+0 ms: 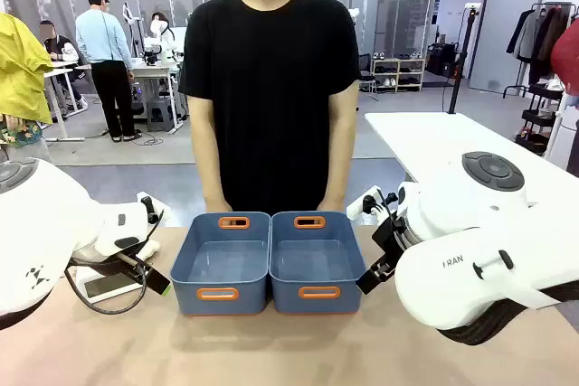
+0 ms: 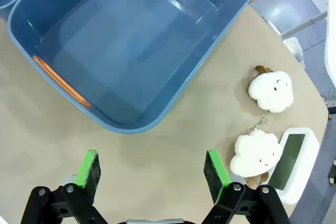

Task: Sort the digital clocks into the basket.
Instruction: Pick up the Digital clock from the table and place it into the empty Plastic storage basket.

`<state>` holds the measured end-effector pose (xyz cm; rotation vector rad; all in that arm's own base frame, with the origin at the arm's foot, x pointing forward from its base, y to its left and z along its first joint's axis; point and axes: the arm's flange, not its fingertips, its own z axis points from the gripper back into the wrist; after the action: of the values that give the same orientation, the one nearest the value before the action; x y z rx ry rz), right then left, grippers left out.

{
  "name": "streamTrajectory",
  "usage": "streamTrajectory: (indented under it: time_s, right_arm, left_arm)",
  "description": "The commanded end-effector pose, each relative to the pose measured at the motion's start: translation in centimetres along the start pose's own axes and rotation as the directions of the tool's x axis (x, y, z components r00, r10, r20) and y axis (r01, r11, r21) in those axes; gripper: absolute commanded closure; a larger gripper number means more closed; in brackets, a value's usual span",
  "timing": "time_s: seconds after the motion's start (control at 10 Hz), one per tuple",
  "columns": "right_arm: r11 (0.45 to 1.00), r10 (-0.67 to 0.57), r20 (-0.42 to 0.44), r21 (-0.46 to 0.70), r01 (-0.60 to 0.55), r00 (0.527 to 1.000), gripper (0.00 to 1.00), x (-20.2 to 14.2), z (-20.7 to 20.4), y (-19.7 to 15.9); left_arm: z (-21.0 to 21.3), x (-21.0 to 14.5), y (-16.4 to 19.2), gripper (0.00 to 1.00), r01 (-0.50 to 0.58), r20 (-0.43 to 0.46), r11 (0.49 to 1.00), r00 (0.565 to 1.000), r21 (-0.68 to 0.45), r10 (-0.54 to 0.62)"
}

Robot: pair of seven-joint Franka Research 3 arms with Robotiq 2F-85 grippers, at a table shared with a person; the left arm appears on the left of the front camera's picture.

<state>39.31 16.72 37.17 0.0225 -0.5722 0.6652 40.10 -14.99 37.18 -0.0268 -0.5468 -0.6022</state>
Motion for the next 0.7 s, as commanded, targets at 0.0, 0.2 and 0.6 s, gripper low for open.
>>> streamTrajectory:
  time_s: [0.0, 0.2, 0.6]
  right_arm:
    - [1.0, 0.0, 0.0, 0.0, 0.0, 1.0, 0.0, 0.0, 0.0, 0.0]
    - [1.0, 0.0, 0.0, 0.0, 0.0, 1.0, 0.0, 0.0, 0.0, 0.0]
    - [1.0, 0.0, 0.0, 0.0, 0.0, 1.0, 0.0, 0.0, 0.0, 0.0]
  left_arm:
    - [0.0, 0.01, -0.03, 0.0, 0.001, 0.0, 1.0, 1.0, 0.0, -0.001]
    - [0.0, 0.01, -0.03, 0.0, 0.001, 0.0, 1.0, 1.0, 0.0, -0.001]
    - [0.0, 0.01, -0.03, 0.0, 0.001, 0.0, 1.0, 1.0, 0.0, -0.001]
